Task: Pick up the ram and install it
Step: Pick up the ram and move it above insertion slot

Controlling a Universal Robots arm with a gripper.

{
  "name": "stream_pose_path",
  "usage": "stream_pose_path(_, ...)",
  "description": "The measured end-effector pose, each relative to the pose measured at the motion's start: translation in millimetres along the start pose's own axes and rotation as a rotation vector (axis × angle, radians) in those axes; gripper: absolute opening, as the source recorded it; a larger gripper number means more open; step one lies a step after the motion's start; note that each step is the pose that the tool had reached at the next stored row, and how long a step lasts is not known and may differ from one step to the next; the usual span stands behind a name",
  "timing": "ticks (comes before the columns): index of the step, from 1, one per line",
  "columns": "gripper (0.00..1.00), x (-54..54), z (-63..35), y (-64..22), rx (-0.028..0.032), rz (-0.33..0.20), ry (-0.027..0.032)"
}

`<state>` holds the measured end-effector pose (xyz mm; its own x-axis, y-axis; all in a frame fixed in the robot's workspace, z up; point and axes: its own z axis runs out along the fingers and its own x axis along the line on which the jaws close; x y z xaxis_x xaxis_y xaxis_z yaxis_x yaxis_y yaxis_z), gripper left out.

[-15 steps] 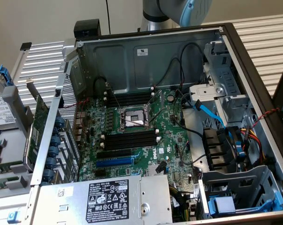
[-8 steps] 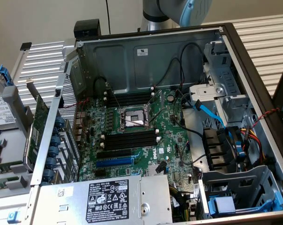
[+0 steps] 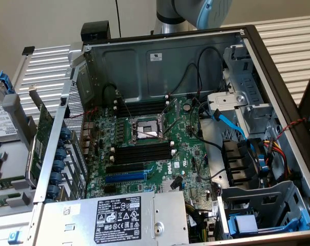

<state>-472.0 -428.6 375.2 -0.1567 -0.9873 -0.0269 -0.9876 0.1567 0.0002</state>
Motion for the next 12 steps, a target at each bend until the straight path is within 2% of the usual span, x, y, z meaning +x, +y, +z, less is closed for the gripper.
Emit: stream_pose_path(12,0.10,0.2,5.5,0.0,-0.0054,-0.199,0.0001)
